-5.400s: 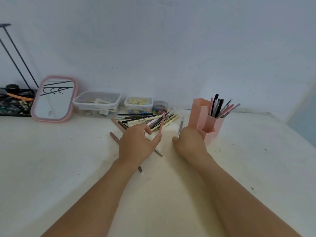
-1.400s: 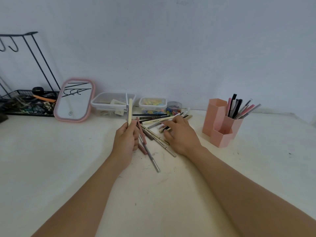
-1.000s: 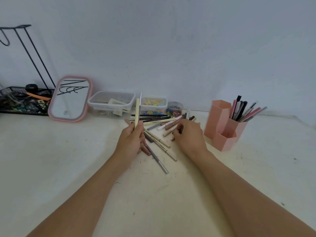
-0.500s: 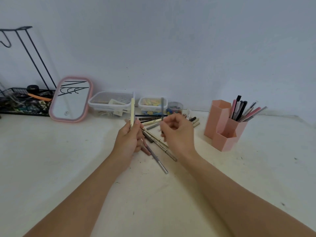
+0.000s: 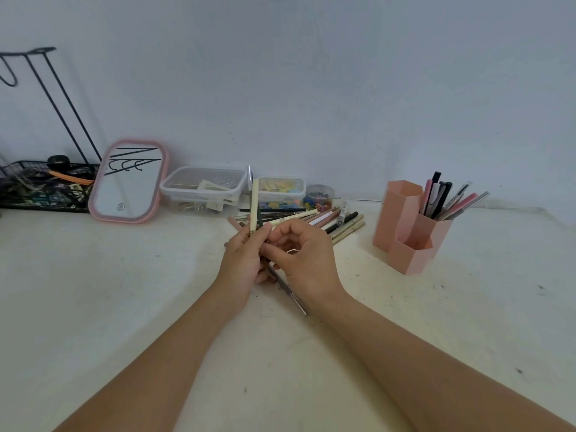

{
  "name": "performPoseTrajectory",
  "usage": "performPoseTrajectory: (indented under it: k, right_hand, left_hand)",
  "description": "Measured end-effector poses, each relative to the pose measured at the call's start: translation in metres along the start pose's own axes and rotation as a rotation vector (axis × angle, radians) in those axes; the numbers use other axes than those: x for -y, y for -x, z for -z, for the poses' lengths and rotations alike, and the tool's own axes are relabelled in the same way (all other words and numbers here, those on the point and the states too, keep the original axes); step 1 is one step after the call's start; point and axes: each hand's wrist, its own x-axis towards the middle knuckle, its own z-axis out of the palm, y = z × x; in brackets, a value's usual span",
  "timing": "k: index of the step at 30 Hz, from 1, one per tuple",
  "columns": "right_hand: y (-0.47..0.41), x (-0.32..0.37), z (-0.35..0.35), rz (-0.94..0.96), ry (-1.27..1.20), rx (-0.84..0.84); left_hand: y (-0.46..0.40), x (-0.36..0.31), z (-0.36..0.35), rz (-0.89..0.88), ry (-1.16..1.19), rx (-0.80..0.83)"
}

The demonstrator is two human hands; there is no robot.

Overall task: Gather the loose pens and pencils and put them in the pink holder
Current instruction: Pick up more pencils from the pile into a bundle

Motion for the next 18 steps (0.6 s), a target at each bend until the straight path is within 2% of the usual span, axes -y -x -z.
performPoseTrajectory:
  k: [4, 5, 7, 9, 11, 14, 18]
  right_hand:
    - [-0.012, 0.005, 0.012, -0.151, -0.087, 0.005]
    - [-0.020, -0.001, 0.021, -0.144, 0.004, -0.045]
    - [-0.038, -0.019, 0.045, -0.082, 0.378, -0.128]
    - [-0.049, -0.037, 0.065, -0.118, 0.732, -0.090]
    - [-0.053, -0.052, 0.073, -0.200, 0.893, -0.021]
    - [-0.057, -0.064, 0.069, -0.248, 0.973, 0.017]
    - [-0.058, -0.064, 0.068, -0.248, 0.965, 0.005]
  left_hand:
    - [0.001, -0.003, 0.000, -0.040, -0.006, 0.001]
    - [0.002, -0.003, 0.000, -0.044, -0.013, 0.003]
    - [0.002, -0.005, 0.000, -0.038, -0.011, 0.005]
    - [0.002, -0.005, 0.001, -0.026, 0.003, 0.012]
    - [0.002, -0.006, 0.001, -0.011, 0.002, 0.020]
    - [0.002, -0.005, 0.002, 0.003, 0.018, 0.041]
    - [0.003, -0.008, 0.003, 0.035, 0.062, 0.043]
